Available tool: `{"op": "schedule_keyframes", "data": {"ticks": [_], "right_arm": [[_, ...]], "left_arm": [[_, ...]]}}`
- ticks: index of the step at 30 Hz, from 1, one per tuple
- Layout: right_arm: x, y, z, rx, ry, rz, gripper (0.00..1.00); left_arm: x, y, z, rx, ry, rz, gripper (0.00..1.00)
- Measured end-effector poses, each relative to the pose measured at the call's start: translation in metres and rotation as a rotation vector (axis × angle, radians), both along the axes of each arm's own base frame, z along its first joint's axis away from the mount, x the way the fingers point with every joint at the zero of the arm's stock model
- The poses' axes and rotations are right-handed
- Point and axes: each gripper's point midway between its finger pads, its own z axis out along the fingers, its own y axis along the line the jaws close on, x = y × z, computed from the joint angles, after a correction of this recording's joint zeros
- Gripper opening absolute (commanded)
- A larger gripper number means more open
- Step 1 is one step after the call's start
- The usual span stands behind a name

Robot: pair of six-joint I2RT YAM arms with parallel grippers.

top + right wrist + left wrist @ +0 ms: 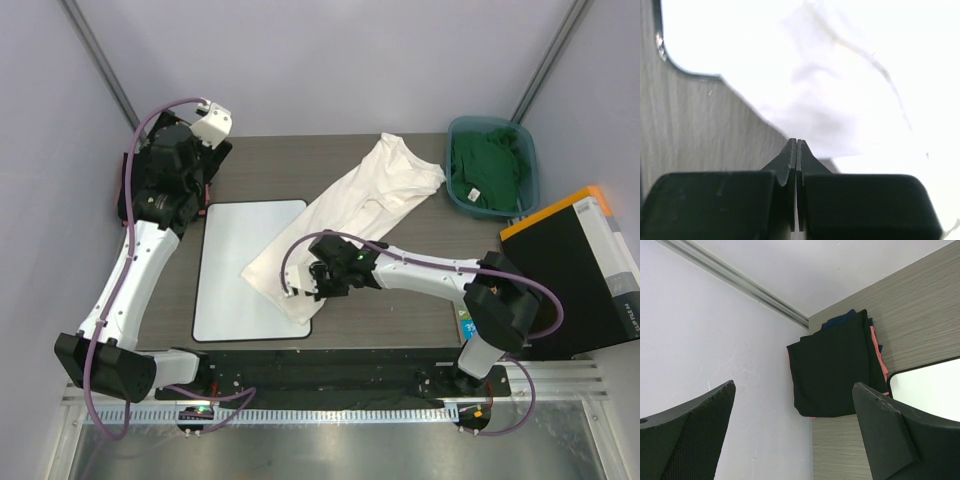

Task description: Fold and stack the t-shirts

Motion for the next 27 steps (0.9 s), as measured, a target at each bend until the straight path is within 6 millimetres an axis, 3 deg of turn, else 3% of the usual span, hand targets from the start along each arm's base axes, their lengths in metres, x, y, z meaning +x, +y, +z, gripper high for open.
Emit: {"op": "schedule_keyframes", "data": {"ticks": [2, 5, 10, 17, 22, 27], "right_arm": [[0.012, 0.018, 0.004, 0.036, -0.019, 0.0, 0.01], [0.018, 0.029, -0.005, 0.038, -0.013, 0.001, 0.01], [0.015, 0.029, -0.041, -0.017, 0.044, -0.007, 0.01], [0.018, 0.036, -0.042, 0.026, 0.042, -0.026, 0.01], [0.013, 0.029, -0.042, 0.058, 0.026, -0.03, 0.01], [-0.01, -0.004, -0.043, 0.043, 0.034, -0.034, 0.01]], "left_arm": [[0.0, -0.002, 0.0, -0.007, -0.001, -0.002, 1.0], [0.0, -0.003, 0.0, -0.01, -0.002, -0.004, 1.0], [0.006, -0.004, -0.001, -0.009, 0.004, -0.004, 1.0], [0.012, -0.007, -0.002, 0.008, 0.013, -0.016, 1.0], [0.015, -0.009, -0.003, 0.023, 0.018, -0.031, 1.0], [0.019, -0.012, -0.004, 0.032, 0.02, -0.05, 1.0]]}}
